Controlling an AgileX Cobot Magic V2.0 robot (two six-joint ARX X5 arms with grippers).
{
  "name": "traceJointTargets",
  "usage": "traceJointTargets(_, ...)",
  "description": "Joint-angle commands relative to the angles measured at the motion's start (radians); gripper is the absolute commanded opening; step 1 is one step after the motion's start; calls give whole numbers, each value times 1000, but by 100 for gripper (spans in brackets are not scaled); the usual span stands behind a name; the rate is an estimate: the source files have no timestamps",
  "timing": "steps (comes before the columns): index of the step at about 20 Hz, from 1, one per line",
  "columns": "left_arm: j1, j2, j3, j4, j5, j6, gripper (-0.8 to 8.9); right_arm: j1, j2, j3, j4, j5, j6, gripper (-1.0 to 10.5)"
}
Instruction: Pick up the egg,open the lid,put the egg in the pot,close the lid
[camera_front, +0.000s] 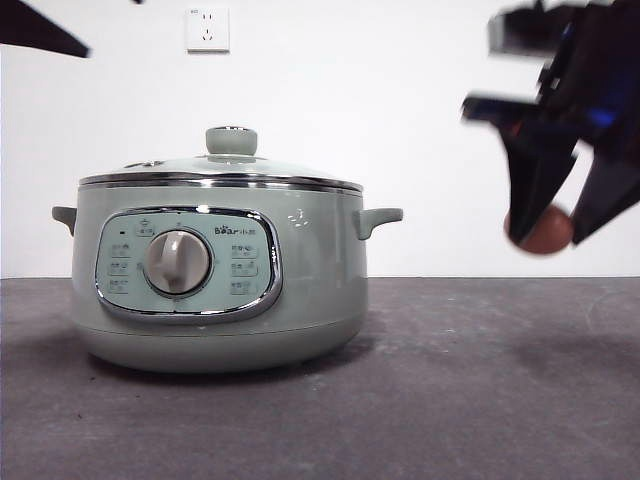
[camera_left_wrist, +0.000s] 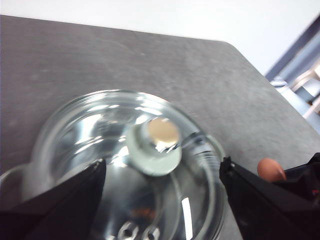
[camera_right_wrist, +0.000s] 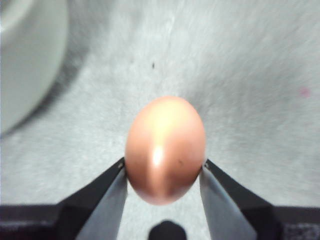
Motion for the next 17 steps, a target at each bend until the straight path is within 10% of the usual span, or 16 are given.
traceJointTargets(1, -59, 93, 78, -6, -55, 15, 382, 0, -63, 0, -21, 3, -6, -12)
traceJointTargets(8, -221, 374, 206, 11, -303, 77, 383, 0, -166, 0, -75, 7, -6, -12)
traceJointTargets(17, -254, 462, 206, 27, -332, 91, 270, 0, -167, 0, -84, 7, -6, -12)
